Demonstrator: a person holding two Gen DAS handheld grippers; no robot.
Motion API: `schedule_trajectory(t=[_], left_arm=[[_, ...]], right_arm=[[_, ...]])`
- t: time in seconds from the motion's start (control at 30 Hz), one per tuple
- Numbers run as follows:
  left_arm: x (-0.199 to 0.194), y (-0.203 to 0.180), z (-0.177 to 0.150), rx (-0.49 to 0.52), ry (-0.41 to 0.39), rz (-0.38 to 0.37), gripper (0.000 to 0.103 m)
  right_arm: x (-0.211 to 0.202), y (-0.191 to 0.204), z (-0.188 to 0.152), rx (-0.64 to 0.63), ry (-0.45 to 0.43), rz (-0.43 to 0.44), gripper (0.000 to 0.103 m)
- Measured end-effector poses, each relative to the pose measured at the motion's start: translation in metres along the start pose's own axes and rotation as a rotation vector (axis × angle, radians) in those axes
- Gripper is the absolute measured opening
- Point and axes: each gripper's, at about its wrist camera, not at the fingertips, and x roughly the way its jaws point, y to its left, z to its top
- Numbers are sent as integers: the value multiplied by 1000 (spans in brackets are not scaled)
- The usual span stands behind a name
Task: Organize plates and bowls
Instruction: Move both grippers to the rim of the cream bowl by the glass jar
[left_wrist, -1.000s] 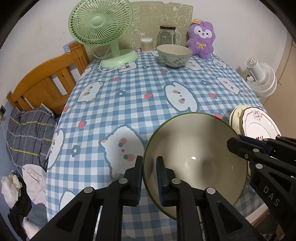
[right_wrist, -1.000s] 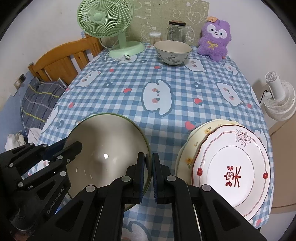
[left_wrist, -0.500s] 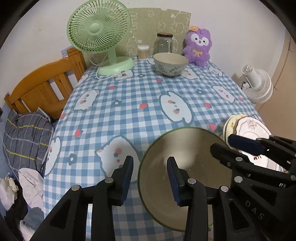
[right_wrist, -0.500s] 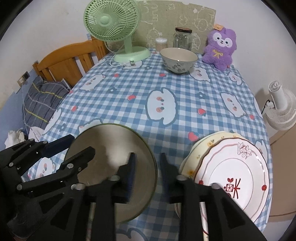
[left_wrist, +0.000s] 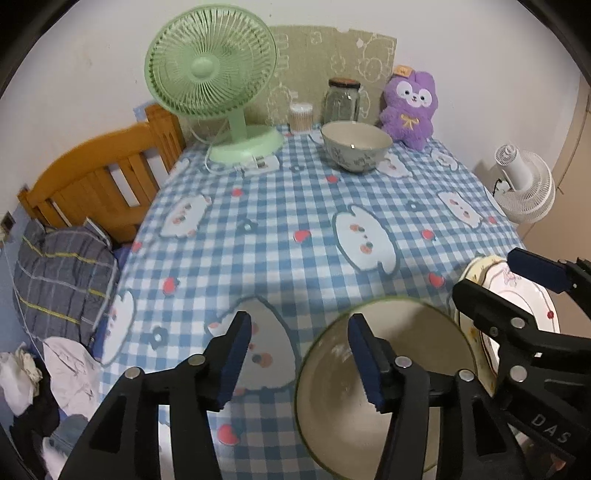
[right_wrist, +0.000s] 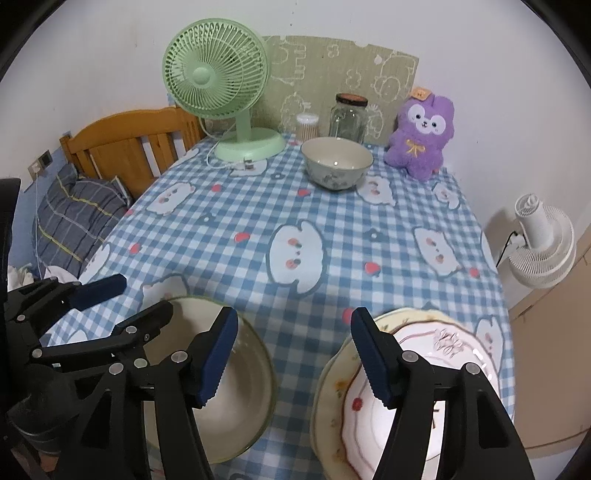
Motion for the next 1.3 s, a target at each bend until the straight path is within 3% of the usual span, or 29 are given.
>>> schedule_trajectory(t=[0.47, 0.87, 1.3], left_arm=[[-20, -4, 38, -7, -82, 36, 74], [-34, -8, 70, -8, -134, 29, 78], [-32, -20, 103, 3, -136, 11, 79]], right_arm=[[-21, -22, 36, 15, -60, -14, 77], [-36, -36, 64, 24, -107, -16, 81], [-37, -57, 95, 56, -135, 10, 82]])
